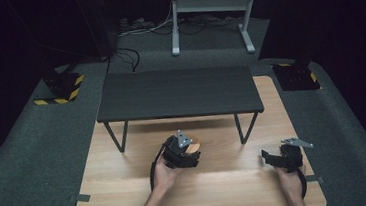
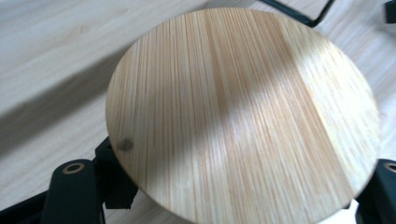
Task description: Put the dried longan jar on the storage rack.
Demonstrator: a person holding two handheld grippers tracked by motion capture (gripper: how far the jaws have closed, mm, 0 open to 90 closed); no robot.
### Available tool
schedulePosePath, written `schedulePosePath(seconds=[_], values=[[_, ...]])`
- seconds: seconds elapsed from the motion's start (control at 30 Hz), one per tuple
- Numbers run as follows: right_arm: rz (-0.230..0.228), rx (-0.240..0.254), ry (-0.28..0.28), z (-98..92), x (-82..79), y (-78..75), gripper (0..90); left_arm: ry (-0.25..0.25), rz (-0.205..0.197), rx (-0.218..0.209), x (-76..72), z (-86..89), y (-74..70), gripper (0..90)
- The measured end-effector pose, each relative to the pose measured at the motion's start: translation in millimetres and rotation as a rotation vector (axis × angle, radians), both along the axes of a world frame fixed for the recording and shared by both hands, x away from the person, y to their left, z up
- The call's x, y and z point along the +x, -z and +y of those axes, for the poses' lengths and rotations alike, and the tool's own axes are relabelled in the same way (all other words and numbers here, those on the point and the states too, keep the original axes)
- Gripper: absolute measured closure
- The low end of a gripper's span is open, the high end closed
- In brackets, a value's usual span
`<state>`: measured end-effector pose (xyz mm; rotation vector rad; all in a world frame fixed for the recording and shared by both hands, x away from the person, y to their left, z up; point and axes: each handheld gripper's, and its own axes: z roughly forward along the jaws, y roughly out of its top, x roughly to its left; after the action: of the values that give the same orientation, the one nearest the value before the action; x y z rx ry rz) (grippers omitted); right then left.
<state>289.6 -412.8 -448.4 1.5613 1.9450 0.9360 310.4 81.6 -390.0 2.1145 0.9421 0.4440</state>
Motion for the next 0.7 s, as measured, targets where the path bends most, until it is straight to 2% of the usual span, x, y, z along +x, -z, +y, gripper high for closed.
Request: schedulePosePath(seconds=[0.03,0.07,0.13,0.17,0.23,0.27,0.3,0.47,0.5,0.57,0.7], values=[[0.0,0.002,0.0,-0.3,0.0,0.1,11.0,0.0,0.0,0.0,0.0,0.0,0.0,25.4],[0.0,0.004,0.001,-0.3,-0.1,0.1,11.0,0.025,-0.008,0.011,-4.1,-1.0,-13.3,25.4],[0.0,0.002,0.0,-0.3,0.0,0.0,11.0,0.035,-0.01,0.013,-5.2,-1.0,-18.1,25.4],[0.0,0.003,0.0,-0.4,0.0,0.1,11.0,0.058,-0.015,0.008,-8.2,-0.2,-29.9,25.3],[0.001,0.005,0.001,-0.6,-0.1,0.1,11.0,0.075,-0.017,0.003,-10.6,0.8,-42.8,25.3],[0.001,0.005,0.001,-0.6,-0.1,0.1,11.0,0.075,-0.017,0.003,-10.6,0.8,-42.8,25.3],[0.0,0.005,0.0,-0.8,-0.1,0.1,11.0,0.091,-0.018,-0.014,-12.7,3.5,-54.9,25.3],[0.0,0.015,0.002,-2.3,-0.2,0.4,11.1,0.138,-0.029,-0.034,-17.4,6.9,-87.4,25.3],[0.0,0.015,0.002,-2.3,-0.2,0.4,11.1,0.138,-0.029,-0.034,-17.4,6.9,-87.4,25.3],[-0.001,0.02,0.002,-3.2,-0.3,0.7,11.1,0.164,-0.039,-0.029,-17.6,6.1,-102.5,25.3],[-0.001,0.02,0.002,-3.2,-0.3,0.7,11.1,0.188,-0.05,-0.019,-15.7,4.0,-117.0,25.3]])
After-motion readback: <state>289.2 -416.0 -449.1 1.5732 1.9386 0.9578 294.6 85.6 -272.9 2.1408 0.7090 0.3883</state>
